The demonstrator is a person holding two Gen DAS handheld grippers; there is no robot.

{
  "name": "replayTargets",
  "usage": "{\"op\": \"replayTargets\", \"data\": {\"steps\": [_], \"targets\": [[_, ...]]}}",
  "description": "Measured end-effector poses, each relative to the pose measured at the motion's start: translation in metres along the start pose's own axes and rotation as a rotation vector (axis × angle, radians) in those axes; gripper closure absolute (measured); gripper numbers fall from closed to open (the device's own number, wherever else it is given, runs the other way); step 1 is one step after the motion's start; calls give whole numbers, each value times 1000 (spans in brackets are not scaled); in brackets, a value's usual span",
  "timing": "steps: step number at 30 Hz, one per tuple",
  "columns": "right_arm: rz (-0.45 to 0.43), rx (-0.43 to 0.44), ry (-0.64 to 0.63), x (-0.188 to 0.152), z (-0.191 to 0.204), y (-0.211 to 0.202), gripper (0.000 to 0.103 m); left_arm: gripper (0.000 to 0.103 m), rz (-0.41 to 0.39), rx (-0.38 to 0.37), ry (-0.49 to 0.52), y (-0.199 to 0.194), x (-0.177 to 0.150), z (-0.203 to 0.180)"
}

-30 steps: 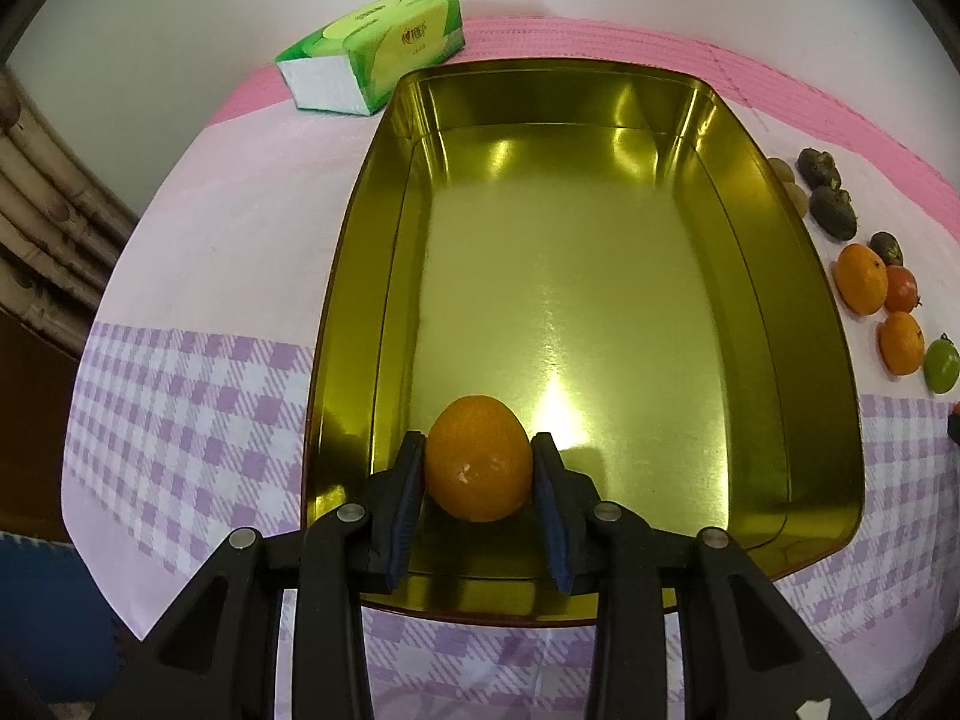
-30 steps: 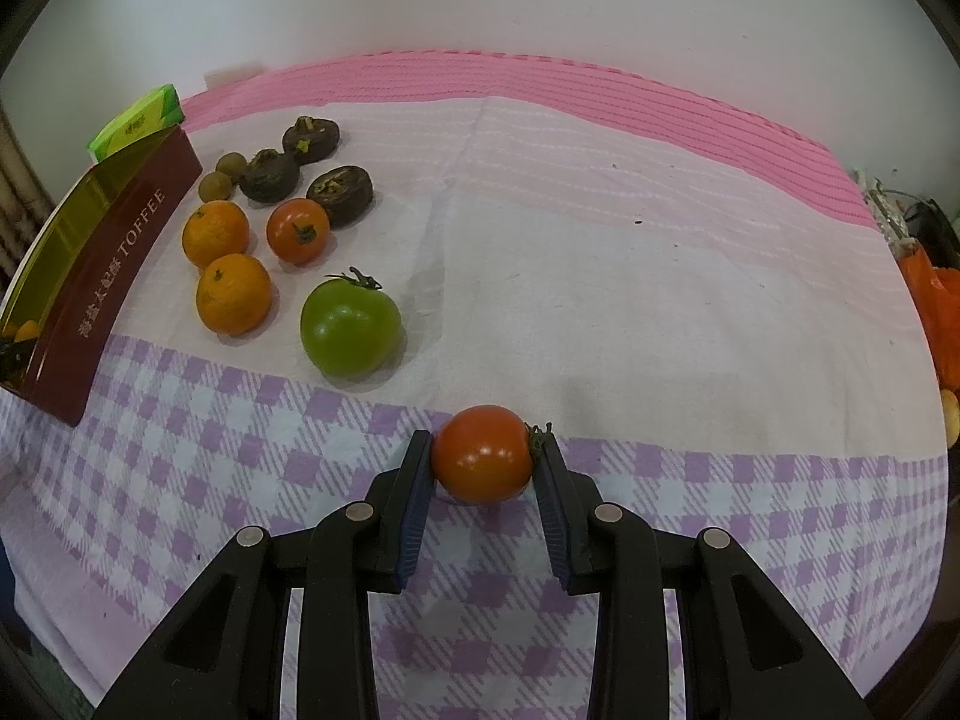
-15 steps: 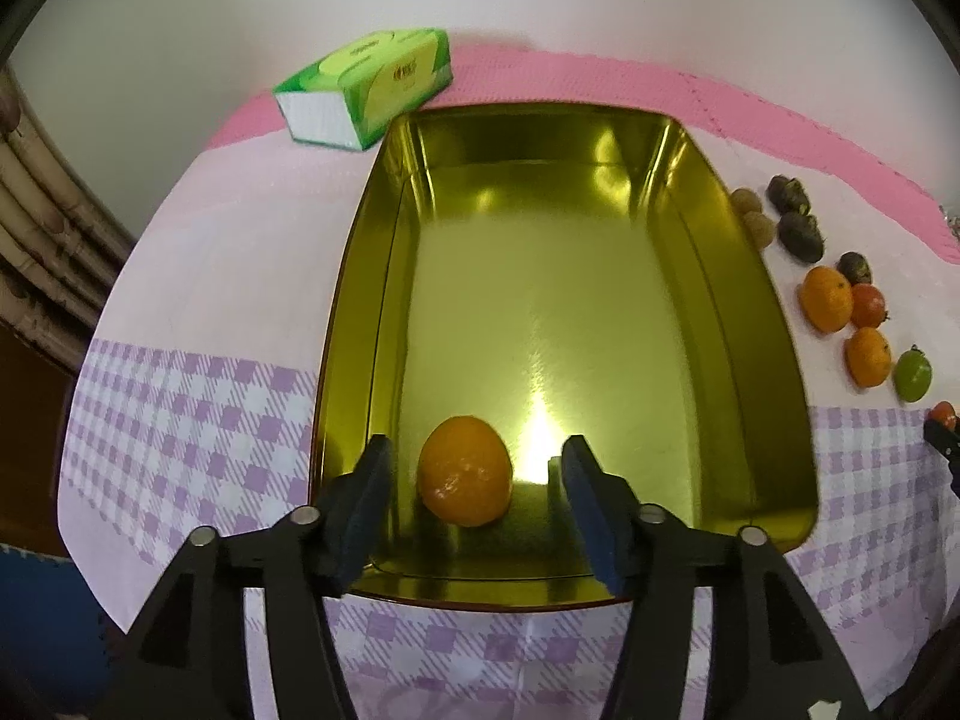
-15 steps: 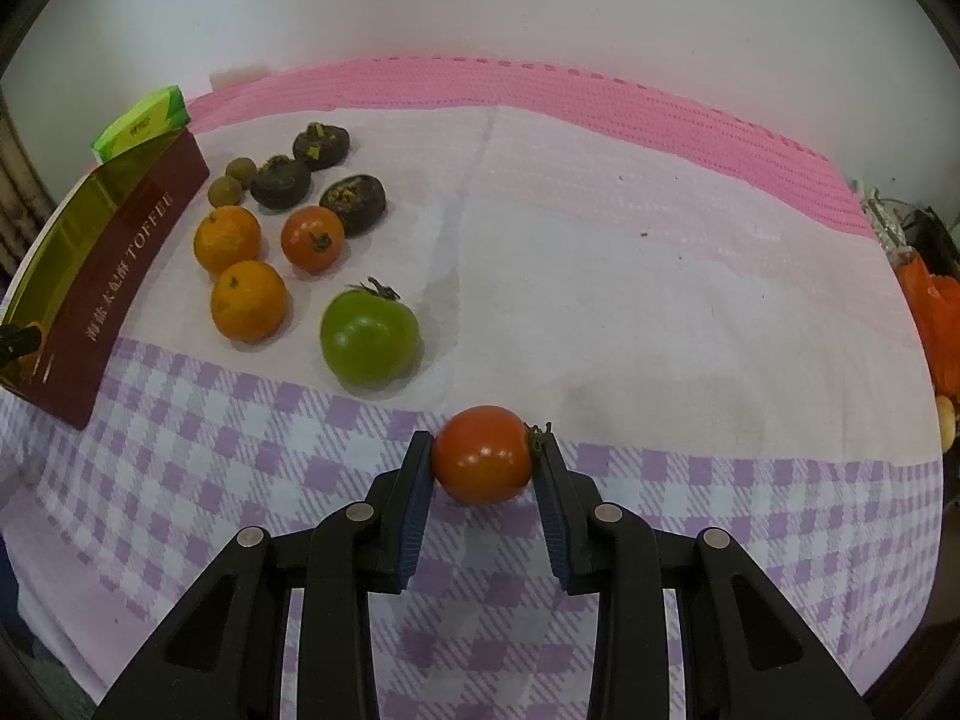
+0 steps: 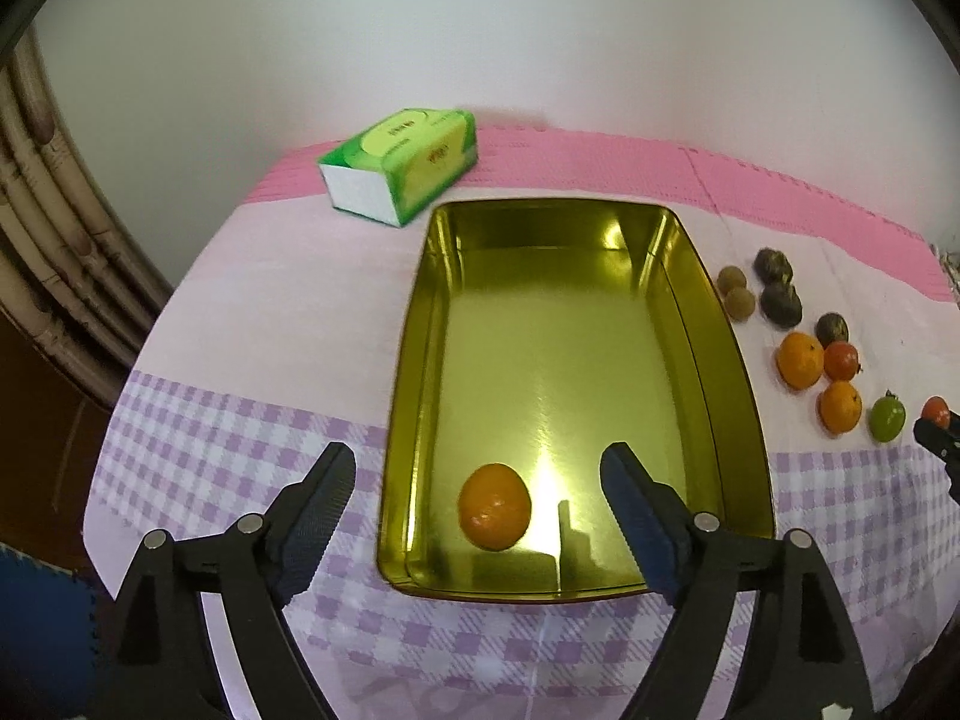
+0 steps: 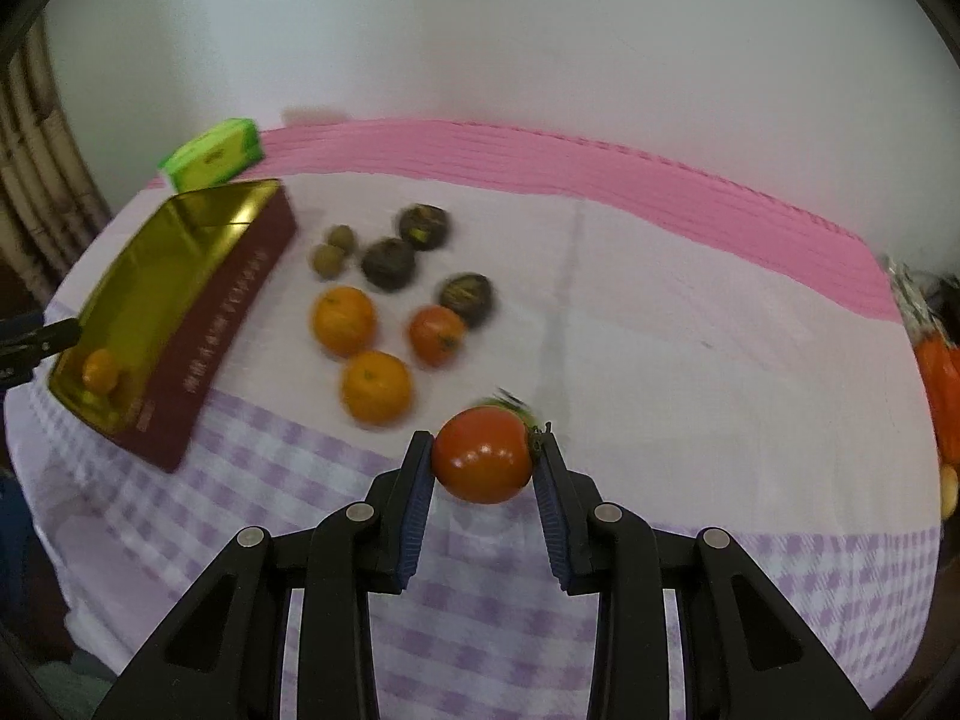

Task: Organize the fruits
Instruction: 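Lower the red tomato into the tin with the right tool and release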

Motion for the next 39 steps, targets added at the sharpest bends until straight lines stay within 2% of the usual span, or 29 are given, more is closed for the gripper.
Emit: {"op": "replayTargets", "data": {"steps": [8,10,12,18,29,39], "targets": [[-29,142,-153,49,89,0,69,21,-3,41,-105,-4,0,35],[-22,173,-197,58,116,4,69,17,2,66,-140,-3,-3,47],[-15,182,-248,65,143,10,69,11,3,87,-173,-3,-6,58],[47,185,-339,77,195,38,69,10,16,92,-221,-1,-11,74],[131,144,-395,76,220,81,69,10,22,74,-219,1,-10,76],[145,129,-406,73,225,90,69,10,29,67,-220,3,-9,75]]}}
Point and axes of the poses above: each gripper's, at about its wrist camera, not at the fingertips, and y roughly the way its jaws point, z to its left, x to its top, the point moved 3 cm from there along y, roughly the way its jaws point, and after that the axes turned 9 degrees about z, right-handed, at the moved point
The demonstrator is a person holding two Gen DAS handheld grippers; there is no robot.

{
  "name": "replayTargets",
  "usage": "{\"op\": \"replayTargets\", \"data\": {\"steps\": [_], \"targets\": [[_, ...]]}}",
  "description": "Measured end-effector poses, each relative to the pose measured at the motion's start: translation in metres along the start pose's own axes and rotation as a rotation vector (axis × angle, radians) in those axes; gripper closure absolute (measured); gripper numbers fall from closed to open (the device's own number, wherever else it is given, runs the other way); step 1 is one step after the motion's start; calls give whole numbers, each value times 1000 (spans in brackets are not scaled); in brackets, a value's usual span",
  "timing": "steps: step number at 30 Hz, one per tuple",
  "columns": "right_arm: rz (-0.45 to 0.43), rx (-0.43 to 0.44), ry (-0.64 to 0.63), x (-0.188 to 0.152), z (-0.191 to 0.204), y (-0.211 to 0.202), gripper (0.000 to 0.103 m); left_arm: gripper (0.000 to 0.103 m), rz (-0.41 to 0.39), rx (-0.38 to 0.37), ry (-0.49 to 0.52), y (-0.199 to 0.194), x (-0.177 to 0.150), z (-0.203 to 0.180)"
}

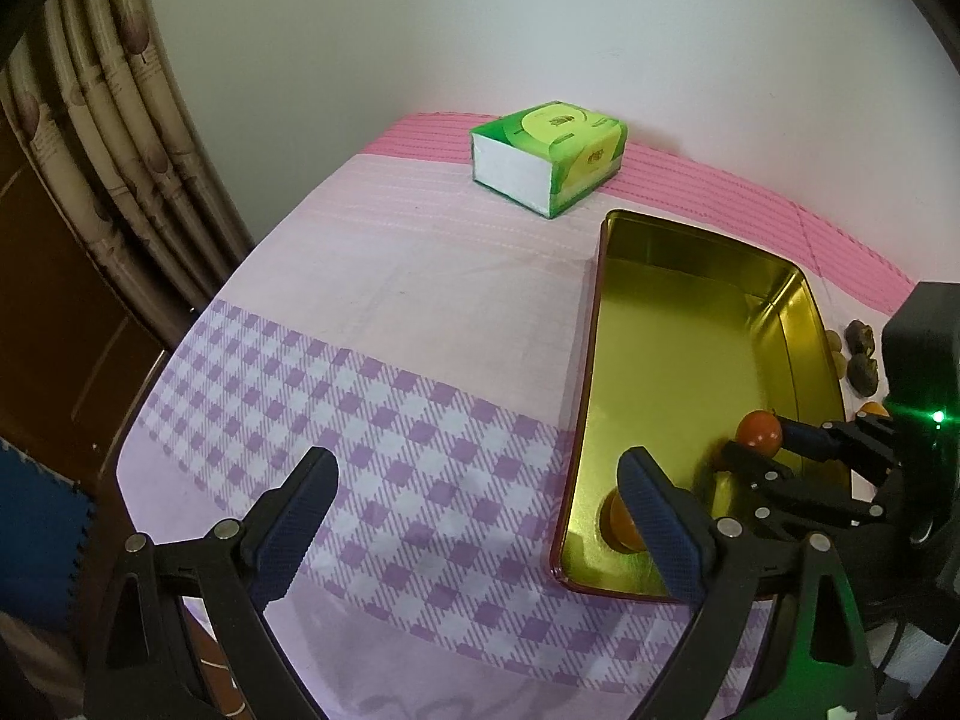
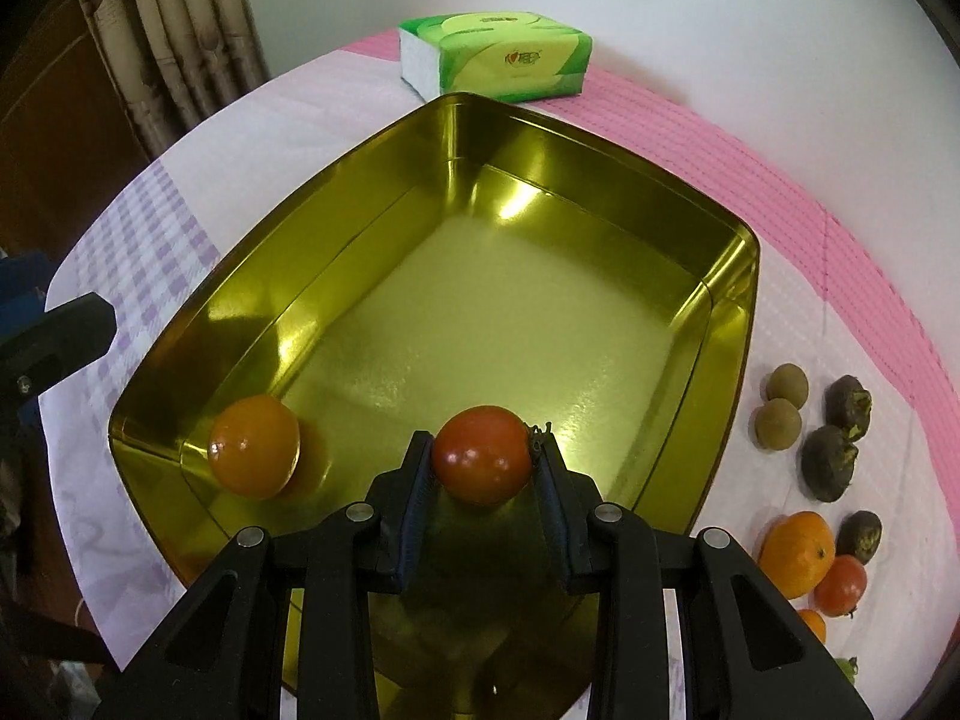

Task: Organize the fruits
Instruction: 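Lower the red tomato into the tin with the right tool and release, then grasp the green tomato with the right tool while the left tool grasps another mandarin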

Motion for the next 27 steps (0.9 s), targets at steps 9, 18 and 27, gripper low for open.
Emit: {"op": "replayTargets", "data": {"steps": [9,18,27], "targets": [[-6,-3,3,1,1,-1,65,10,1,-5,0,0,0,1],[-120,85,94,-14,-15,-47,62,10,1,1,7,1,0,-1],[-164,-4,245,-79,-94,-83,58,10,-4,13,26,1,-4,-7]]}}
Point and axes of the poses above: each gripper's, at about its wrist camera, not at the fingertips, and y roughly the way its jaws point, z to its left, x to its top, the point moved 3 cm from there along y, roughly the way its jaws point, and after that the axes turned 9 degrees about z, right-handed, at the moved point
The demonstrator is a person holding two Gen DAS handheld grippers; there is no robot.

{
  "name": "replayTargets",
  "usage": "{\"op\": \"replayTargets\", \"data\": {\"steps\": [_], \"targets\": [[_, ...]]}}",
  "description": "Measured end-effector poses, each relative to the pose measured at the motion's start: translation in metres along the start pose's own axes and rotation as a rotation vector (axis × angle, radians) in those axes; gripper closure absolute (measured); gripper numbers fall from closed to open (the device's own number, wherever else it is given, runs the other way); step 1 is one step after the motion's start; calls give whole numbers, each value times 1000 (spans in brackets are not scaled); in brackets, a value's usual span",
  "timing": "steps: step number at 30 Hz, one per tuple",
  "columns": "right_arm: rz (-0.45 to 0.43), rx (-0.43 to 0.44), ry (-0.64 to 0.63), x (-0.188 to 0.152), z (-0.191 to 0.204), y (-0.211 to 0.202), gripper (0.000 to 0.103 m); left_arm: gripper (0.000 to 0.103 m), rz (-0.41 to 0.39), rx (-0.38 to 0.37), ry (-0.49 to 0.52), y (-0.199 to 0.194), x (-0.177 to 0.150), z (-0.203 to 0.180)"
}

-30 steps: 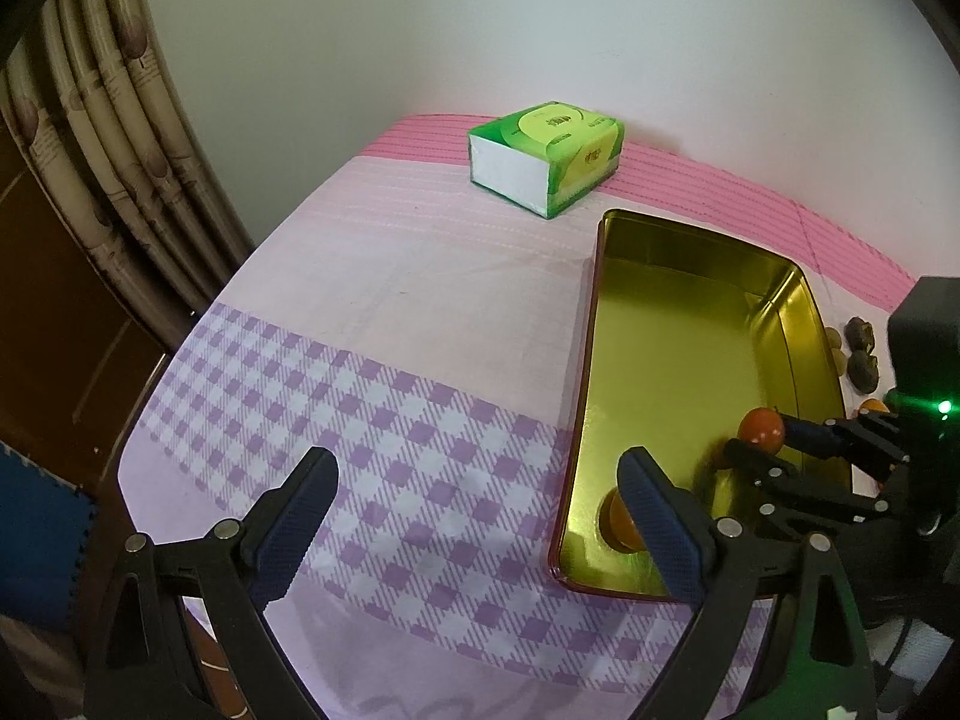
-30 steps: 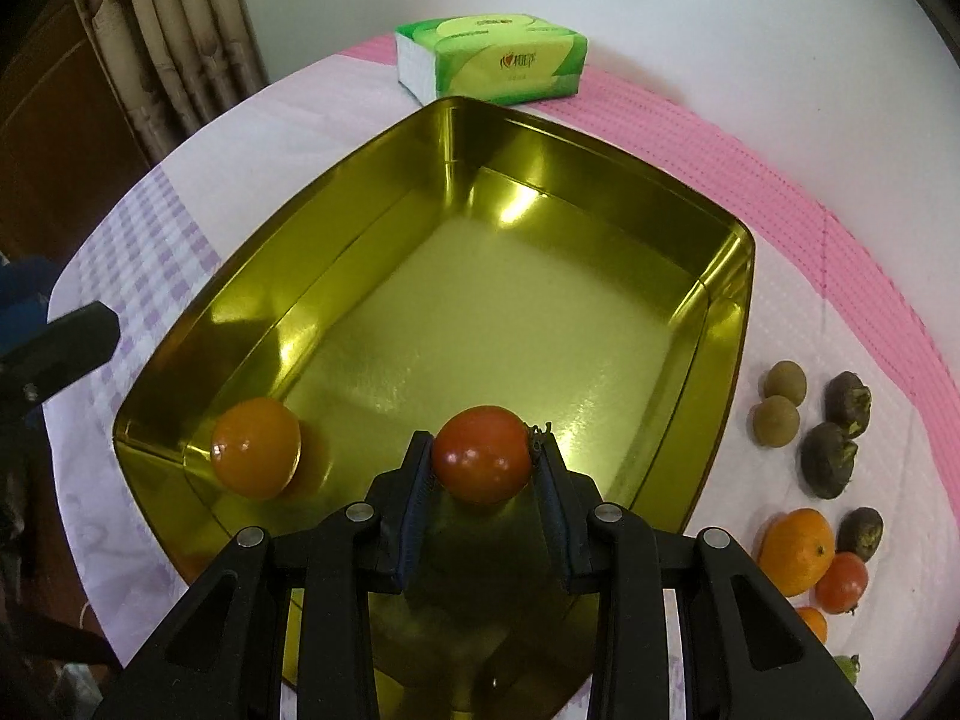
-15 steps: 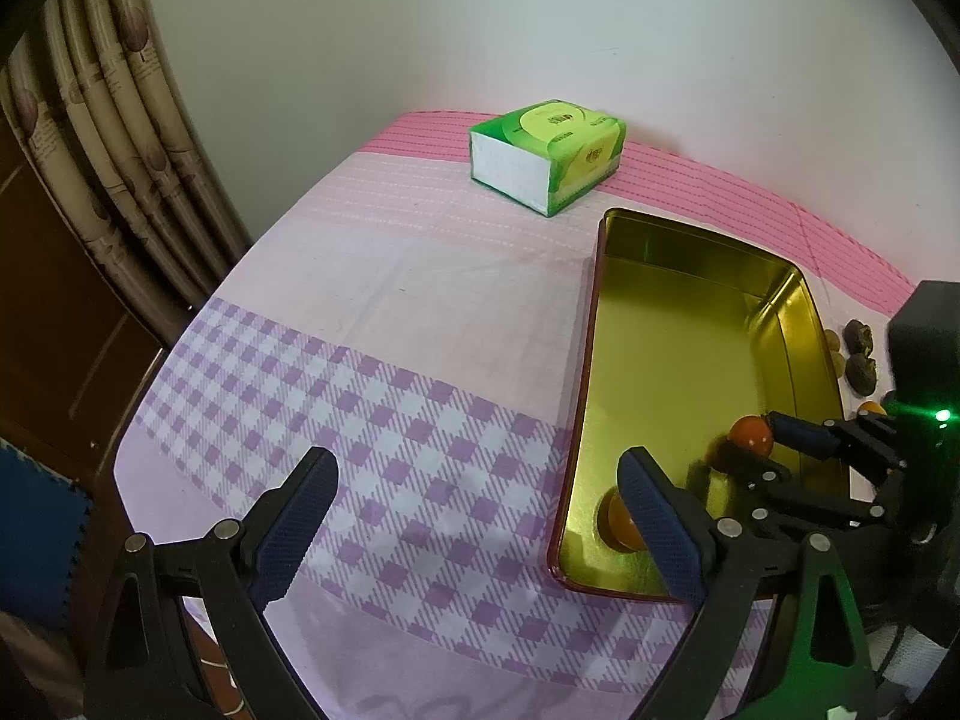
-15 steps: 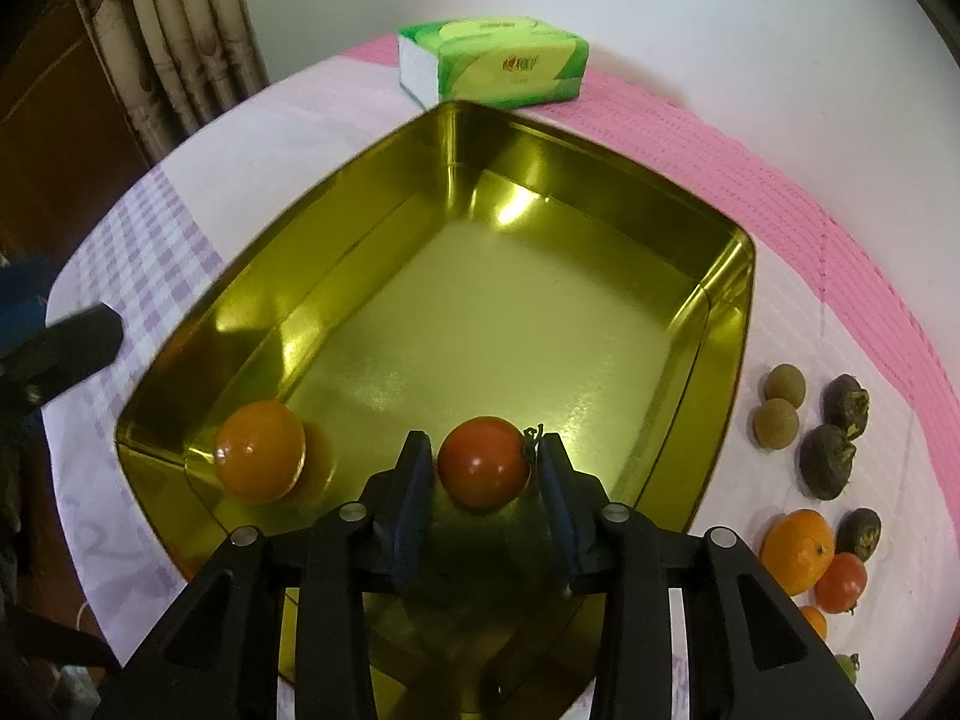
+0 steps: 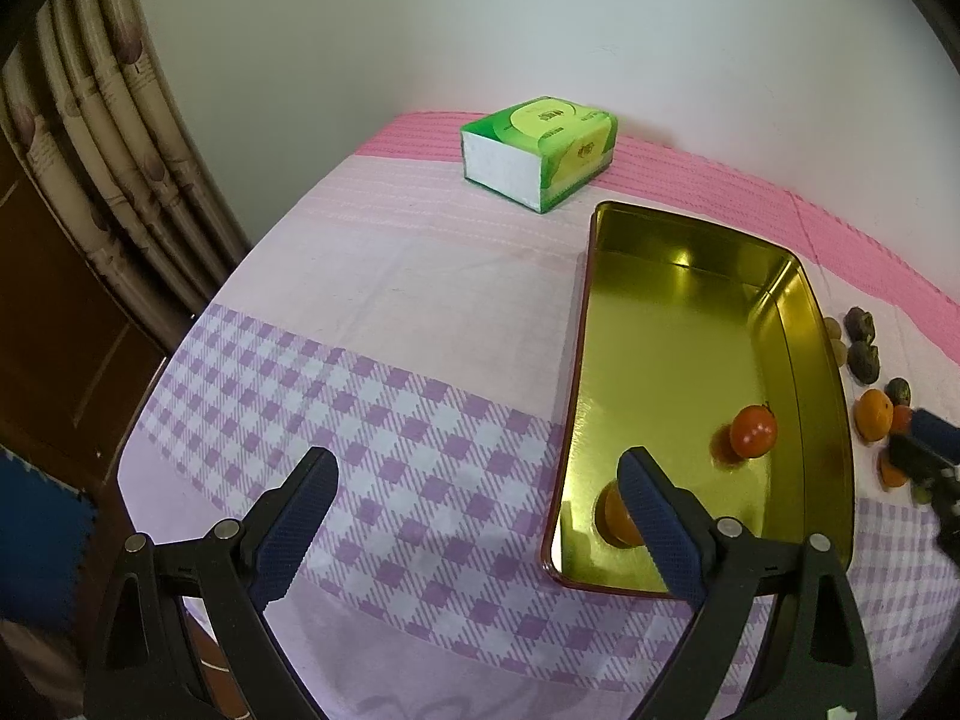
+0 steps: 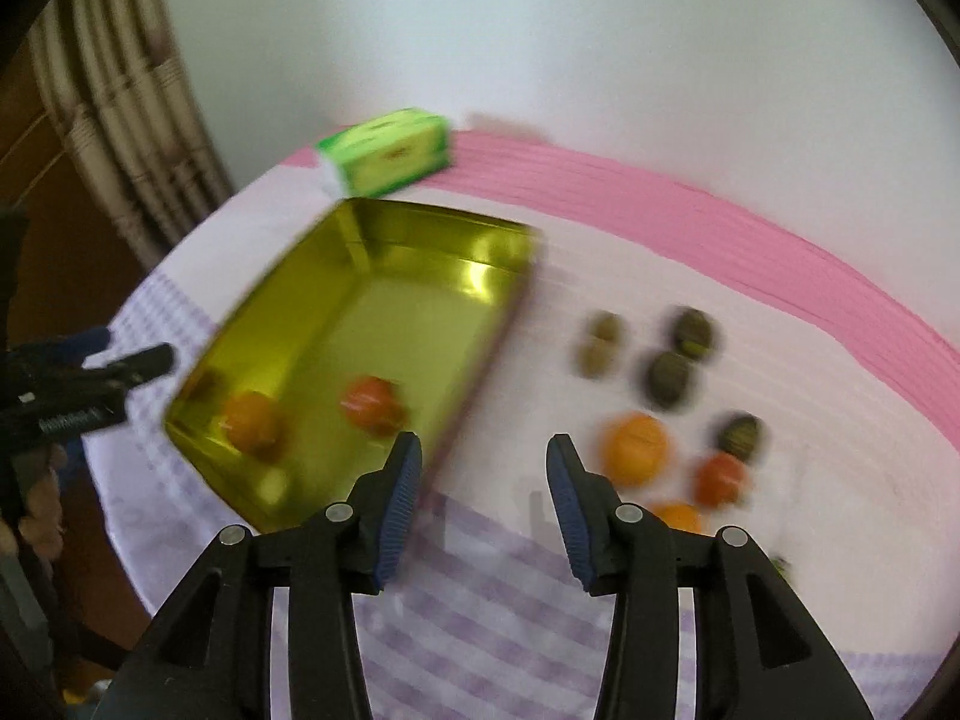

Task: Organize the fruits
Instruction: 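Grasp the green tomato with the right tool while the left tool grasps another mandarin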

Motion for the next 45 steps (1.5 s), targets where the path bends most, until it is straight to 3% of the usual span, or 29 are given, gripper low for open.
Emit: {"op": "replayTargets", "data": {"steps": [6,11,16,30,34,45], "targets": [[31,-69,127,-44,-73,-7,57,10,-8,6,26,-2,-3,-8],[61,-86,199,-72,-111,1,57,10,-14,0,61,-4,-7,-18],[72,-70,229,-82,-121,14,57,10,-23,-14,101,-9,-13,-31],[54,-64,212,-71,-125,41,57,10,-27,-90,253,-27,-32,-99],[41,-74,191,-72,-124,42,64,10,-22,-125,295,-33,-33,-129],[27,-141,215,-86,-153,28,64,10,14,-223,433,-30,-41,-219]]}}
Point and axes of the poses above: each gripper's, at about its wrist camera, not at the fingertips, and y roughly the way its jaws point, z to its left, x to its top, the point moved 3 cm from there along y, roughly the way its jaws point, and after that the axes turned 9 degrees about z, right-handed, at the moved point
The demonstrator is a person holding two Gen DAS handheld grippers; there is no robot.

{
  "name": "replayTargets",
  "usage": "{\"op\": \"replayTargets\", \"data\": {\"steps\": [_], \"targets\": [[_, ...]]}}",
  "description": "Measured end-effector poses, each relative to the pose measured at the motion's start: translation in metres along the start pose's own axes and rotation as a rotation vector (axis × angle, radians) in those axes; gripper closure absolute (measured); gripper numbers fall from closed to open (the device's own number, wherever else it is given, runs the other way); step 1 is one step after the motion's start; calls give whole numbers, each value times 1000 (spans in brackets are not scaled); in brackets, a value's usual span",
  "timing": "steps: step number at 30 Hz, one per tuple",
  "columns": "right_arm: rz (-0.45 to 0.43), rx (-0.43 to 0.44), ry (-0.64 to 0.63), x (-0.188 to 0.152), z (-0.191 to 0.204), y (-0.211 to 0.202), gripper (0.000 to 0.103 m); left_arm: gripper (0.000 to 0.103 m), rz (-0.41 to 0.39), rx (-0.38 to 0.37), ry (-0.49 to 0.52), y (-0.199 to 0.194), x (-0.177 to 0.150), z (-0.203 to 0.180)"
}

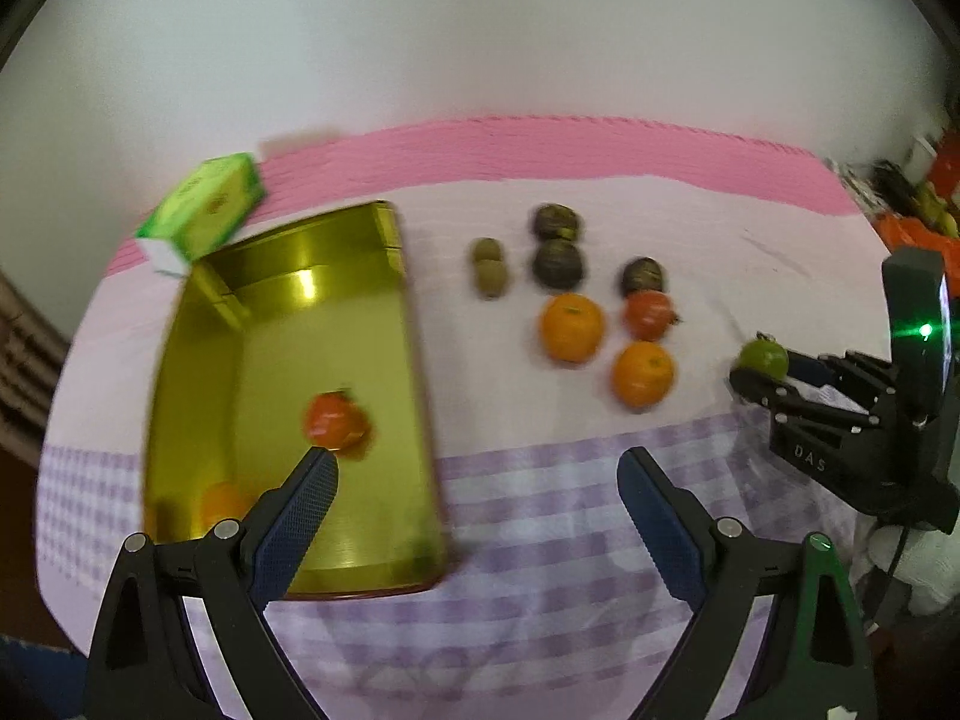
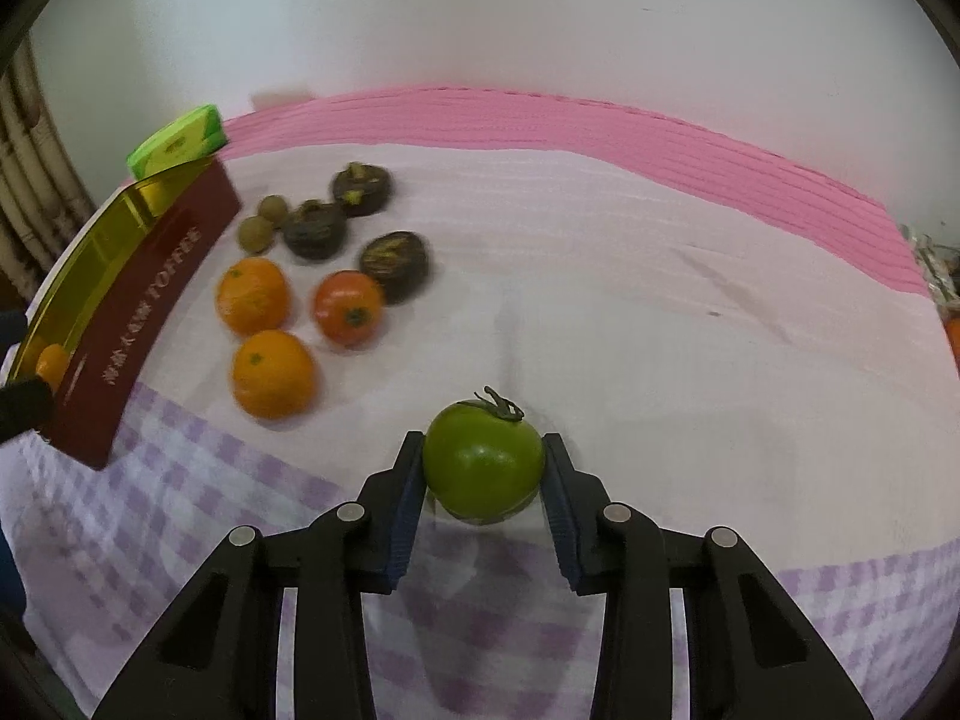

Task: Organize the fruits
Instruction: 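Grasp the green tomato with the right tool while the left tool grasps another mandarin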

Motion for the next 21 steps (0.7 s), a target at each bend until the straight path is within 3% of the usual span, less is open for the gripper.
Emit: {"op": "replayTargets", "data": {"steps": [6,11,18,21], "targets": [[18,-8,66,-11,-33,-1,64,10,37,-43,40,24,7,-35],[9,0,81,-12,-38,-1,64,12,64,-55,45,42,17,-51],[-2,12,86,-13,-39,-1,64,35,122,-79,24,66,31,-66],[-3,20,89,-13,-40,-2,64,40,142,-100,13,74,35,-70]]}}
Point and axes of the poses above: each gripper's, at about its wrist camera, not at the fingertips, and y roughly the way its jaws point, z to its left, x to its top, the point moved 3 cm from there along y, roughly the way its jaws point, and after that the axes turned 9 degrees about z, right-handed, at the moved point
